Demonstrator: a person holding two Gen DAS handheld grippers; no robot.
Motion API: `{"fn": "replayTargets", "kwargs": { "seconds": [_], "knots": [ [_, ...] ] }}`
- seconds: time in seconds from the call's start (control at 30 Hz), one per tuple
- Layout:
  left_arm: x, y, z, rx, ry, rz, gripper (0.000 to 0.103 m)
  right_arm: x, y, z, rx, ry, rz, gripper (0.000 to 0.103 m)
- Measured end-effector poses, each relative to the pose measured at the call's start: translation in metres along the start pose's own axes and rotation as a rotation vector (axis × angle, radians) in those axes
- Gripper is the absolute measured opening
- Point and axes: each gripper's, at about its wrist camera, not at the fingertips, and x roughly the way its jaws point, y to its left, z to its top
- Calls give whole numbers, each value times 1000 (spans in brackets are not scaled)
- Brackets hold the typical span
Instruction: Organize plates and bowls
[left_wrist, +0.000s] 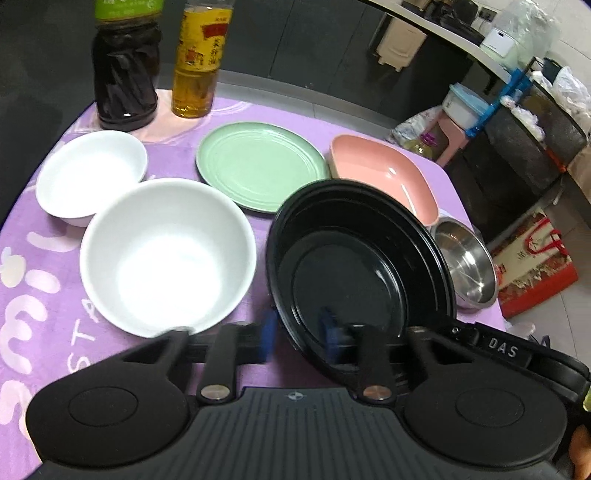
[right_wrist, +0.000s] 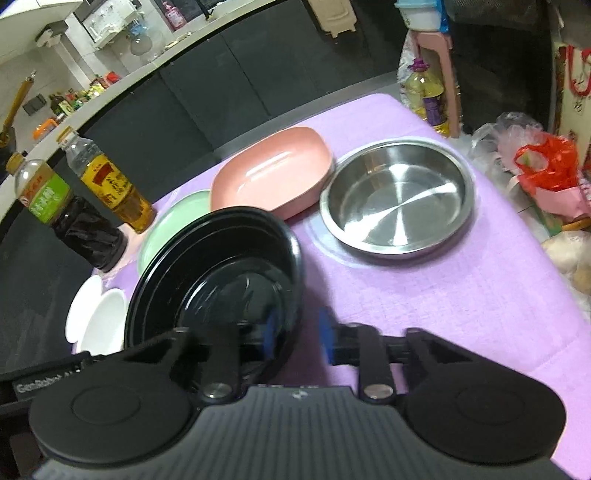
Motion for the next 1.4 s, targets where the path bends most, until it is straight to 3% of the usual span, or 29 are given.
{"fn": "replayTargets", "kwargs": {
  "seconds": [0.53,1.4],
  "knots": [
    [-38,-1,-30,91,-40,33,15,-35,14,-21,-77,-33,4,13],
    [-110,43,-101,48,-67,23,16,-79,56,-86,-177,-7,17,15]
  ]
}}
